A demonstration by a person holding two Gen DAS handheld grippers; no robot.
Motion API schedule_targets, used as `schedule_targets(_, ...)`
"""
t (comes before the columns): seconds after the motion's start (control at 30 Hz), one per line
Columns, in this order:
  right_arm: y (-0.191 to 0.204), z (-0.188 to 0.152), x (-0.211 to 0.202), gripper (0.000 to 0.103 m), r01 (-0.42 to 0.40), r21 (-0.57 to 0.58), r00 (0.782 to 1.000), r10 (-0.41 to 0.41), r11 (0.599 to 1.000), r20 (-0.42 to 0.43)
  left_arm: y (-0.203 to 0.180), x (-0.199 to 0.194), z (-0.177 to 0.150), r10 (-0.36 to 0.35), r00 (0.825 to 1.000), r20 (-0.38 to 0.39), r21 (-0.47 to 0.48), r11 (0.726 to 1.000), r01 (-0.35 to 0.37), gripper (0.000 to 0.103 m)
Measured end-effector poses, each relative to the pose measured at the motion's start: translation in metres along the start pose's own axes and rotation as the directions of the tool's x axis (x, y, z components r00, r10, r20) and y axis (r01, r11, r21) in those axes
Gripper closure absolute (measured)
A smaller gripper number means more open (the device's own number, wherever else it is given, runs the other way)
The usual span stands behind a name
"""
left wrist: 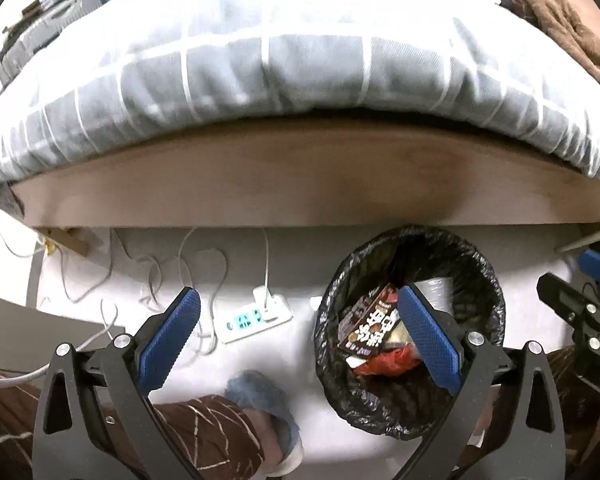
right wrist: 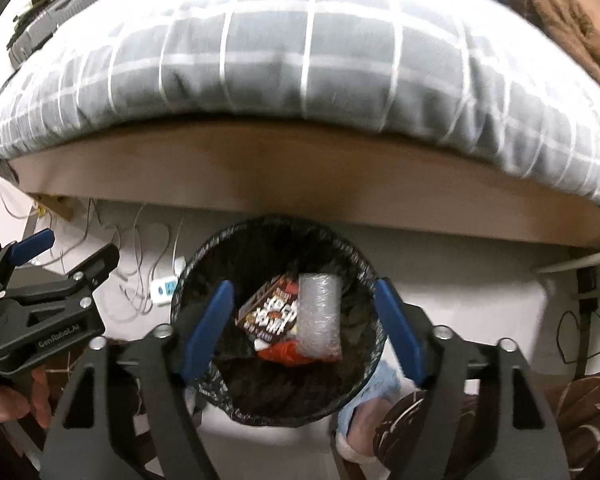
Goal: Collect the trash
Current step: 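Open the left gripper dropping the red bag while the right gripper drops the bubble wrap into the bin, then move both grippers back over the bed toward the remaining trash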
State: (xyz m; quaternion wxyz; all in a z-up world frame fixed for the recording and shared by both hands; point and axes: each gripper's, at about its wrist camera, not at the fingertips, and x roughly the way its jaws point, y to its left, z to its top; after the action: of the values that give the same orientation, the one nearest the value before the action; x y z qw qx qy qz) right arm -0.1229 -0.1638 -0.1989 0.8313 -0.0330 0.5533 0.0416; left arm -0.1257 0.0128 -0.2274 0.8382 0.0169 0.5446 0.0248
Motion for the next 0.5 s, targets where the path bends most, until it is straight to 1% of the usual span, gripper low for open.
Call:
schedule_targets(0.17, -0.009, 0.01, -0.031, 0.014, 0.015, 0.019, 0.994, -0.017, 1.0, 0.108, -0.001, -0.031, 0.013, 0.0, 0.997, 0.082, 0.008, 1.0, 0.0, 0.006)
schedule_targets(0.27, -0.014, 0.016, -0.048, 0.012, 0.008, 0.03, 0.988, -0.013, 1.0, 0.154, 0.001, -0.049, 0.023, -0.02, 0.993, 0.117, -0.006, 1.0, 0.021, 0.006)
schedule_targets(0.33, -0.019, 0.023, -0.064, 0.01, 0.013, 0.036, 0.979, -0.02, 0.999, 0.205, 0.0, -0.061, 0.028, -0.032, 0.989, 0.142, -0.004, 0.999, 0.032, 0.006)
schedule_targets(0.5, -0.028, 0.038, -0.091, 0.008, 0.023, 0.052, 0.957, -0.037, 0.998, 0.286, 0.001, -0.087, 0.041, -0.051, 0.978, 0.201, -0.004, 0.999, 0.052, 0.006)
